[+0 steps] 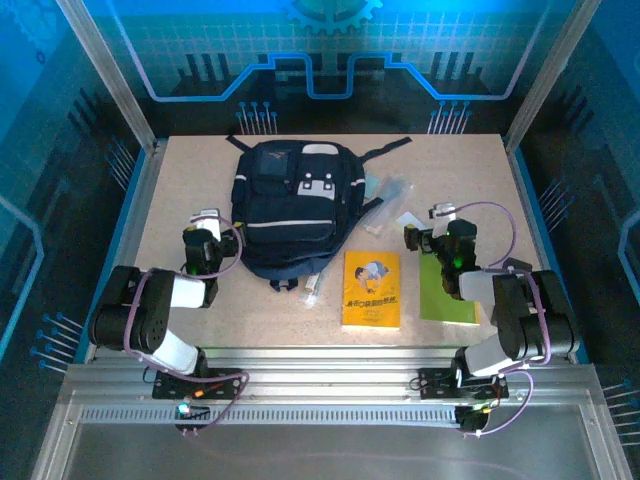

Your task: Pack books, pencil case, and school supplies into a backpack

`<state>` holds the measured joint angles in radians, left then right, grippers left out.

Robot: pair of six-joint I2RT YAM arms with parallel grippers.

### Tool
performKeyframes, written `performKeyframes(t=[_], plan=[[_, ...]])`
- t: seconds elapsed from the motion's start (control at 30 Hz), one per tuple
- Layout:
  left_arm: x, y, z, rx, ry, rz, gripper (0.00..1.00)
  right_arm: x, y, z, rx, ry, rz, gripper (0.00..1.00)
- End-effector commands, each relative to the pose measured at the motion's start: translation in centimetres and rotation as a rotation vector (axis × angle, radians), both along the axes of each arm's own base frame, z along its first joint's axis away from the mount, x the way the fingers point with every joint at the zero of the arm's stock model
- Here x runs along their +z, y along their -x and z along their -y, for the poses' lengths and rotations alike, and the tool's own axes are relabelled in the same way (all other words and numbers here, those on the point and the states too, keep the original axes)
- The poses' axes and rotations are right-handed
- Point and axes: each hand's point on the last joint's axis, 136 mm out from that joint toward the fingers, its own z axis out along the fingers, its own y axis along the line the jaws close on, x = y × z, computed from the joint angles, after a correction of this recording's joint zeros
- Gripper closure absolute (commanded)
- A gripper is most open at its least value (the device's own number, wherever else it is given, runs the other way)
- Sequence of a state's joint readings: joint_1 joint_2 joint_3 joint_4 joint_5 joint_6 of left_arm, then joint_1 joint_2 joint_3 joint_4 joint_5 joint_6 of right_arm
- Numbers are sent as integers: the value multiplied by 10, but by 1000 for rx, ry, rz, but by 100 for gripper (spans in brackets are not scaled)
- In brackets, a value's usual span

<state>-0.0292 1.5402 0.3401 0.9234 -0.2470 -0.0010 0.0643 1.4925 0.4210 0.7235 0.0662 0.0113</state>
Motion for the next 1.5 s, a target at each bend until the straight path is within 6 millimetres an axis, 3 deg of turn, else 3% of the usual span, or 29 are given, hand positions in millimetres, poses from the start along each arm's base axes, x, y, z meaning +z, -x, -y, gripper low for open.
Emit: performKeyframes(t=[0.0, 0.7, 0.77, 0.9, 1.1, 1.27, 1.37, 1.47], plan=[[13, -10, 1, 11, 13, 49, 1, 7, -7, -1, 21, 6, 25, 0], [14, -9, -2, 25, 11, 52, 1, 9, -8, -1, 22, 8, 9, 0], [18, -7, -8, 66, 16, 60, 1, 19, -11, -2, 9, 32, -19, 0], [24, -7, -2, 34, 2, 63, 1, 37, -12, -7, 3, 85, -37, 0], [61, -5, -3, 51, 3, 33, 1, 64, -8, -27, 16, 91, -11, 0], [98, 2, 8, 44, 157, 49, 1, 78, 5, -48, 42, 36, -77, 0], [98, 9, 7, 95, 241, -38, 1, 83, 16, -69, 47, -121, -184, 0], [82, 24, -2, 221, 319, -188, 1, 83, 27, -104, 65, -293, -345, 0]])
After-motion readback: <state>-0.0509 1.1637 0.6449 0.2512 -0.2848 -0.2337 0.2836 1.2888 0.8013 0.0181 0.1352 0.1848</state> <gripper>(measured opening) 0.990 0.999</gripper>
